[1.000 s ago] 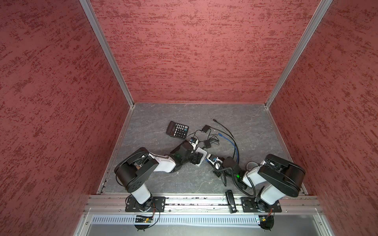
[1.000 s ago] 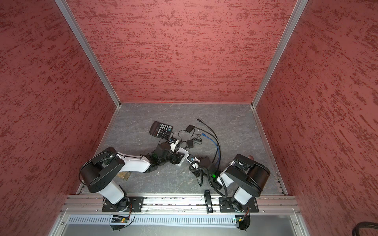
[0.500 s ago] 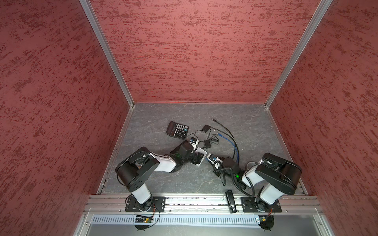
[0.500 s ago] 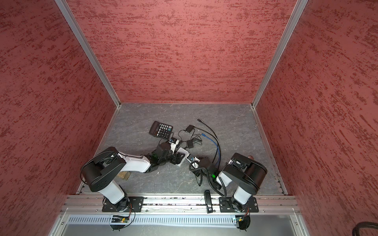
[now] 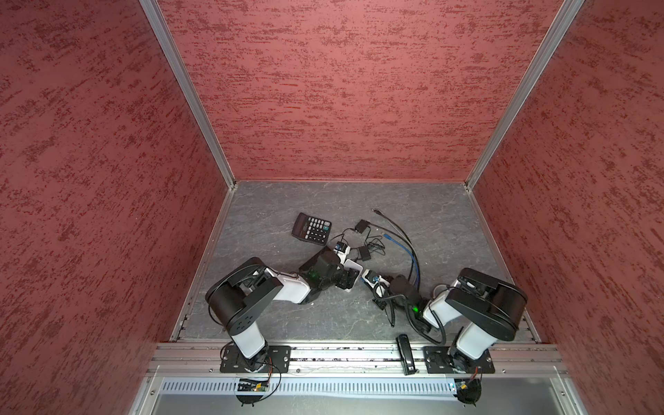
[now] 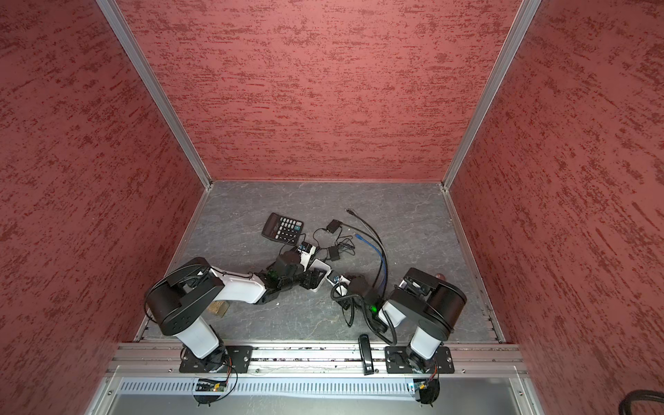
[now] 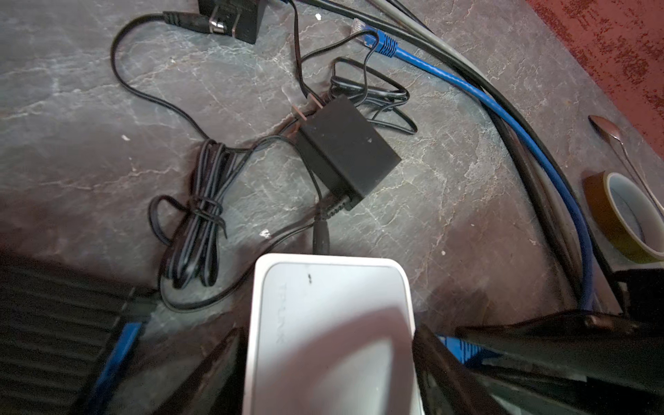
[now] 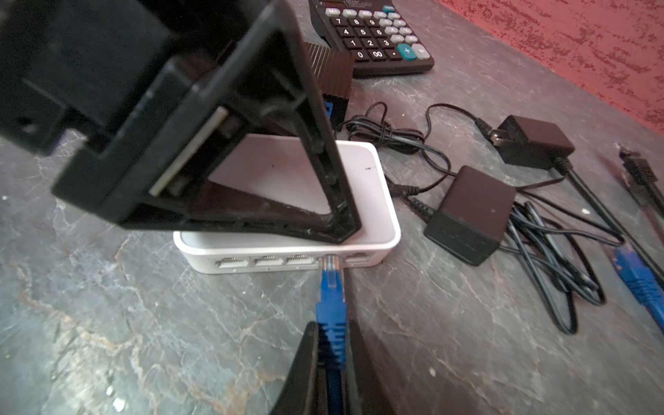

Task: Insert the plug into the switch port
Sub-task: 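Push the blue plug into the white router's port with the right gripper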

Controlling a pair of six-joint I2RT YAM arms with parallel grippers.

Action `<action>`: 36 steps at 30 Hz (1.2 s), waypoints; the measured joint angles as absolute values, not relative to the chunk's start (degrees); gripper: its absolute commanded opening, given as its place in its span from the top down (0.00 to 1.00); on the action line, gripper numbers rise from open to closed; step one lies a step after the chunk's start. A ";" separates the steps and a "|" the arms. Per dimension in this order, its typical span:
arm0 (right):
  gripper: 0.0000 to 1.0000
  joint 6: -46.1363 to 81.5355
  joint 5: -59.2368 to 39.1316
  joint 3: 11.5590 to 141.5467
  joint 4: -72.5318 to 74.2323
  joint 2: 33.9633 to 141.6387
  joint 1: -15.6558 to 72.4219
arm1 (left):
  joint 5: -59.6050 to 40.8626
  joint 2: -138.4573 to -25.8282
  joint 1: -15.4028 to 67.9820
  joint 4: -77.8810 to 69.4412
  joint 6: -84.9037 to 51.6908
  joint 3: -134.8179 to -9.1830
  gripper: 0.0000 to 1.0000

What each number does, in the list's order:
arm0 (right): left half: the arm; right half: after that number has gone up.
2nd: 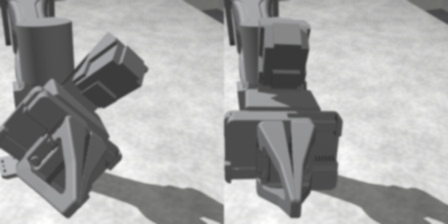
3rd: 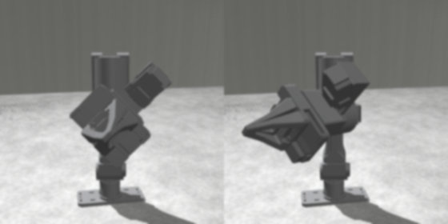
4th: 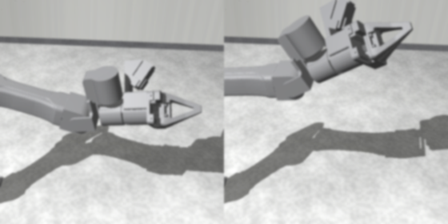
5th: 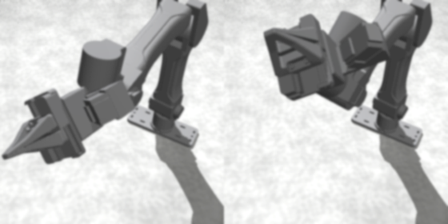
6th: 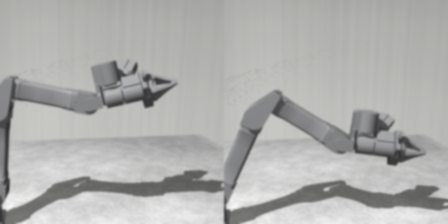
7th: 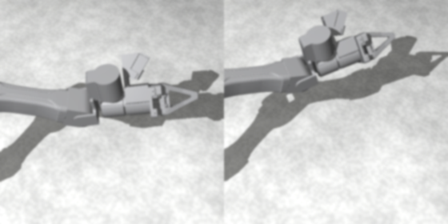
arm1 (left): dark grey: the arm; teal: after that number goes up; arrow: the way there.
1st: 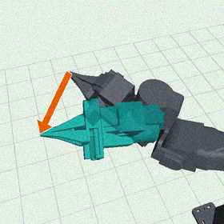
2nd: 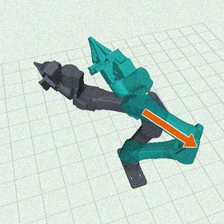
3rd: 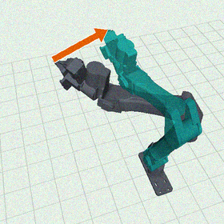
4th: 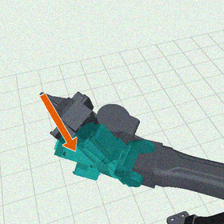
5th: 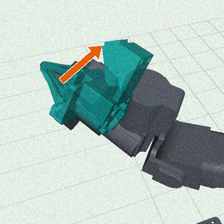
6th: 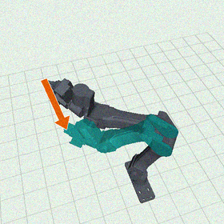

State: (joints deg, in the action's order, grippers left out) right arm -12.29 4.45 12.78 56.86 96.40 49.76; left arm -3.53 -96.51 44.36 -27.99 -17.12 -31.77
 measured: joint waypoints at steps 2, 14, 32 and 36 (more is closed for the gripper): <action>1.00 -12.49 4.54 12.99 56.86 96.77 49.76 | -3.51 -96.60 44.36 -28.08 -17.10 -31.77 0.27; 1.00 -14.11 3.84 13.67 61.49 100.86 49.76 | -5.17 -98.00 43.57 -31.99 -15.14 -30.92 0.29; 1.00 -14.83 4.01 14.00 63.18 102.21 49.78 | -5.34 -99.20 43.72 -31.29 -12.16 -32.51 0.31; 1.00 -14.24 6.00 16.03 60.90 102.32 49.87 | -3.77 -100.09 43.77 -29.58 -12.67 -34.63 0.31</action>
State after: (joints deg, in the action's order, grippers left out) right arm -14.24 6.00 16.03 60.90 102.32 49.87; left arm -3.77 -100.09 43.77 -29.58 -12.67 -34.63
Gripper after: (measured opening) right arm 0.133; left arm 0.691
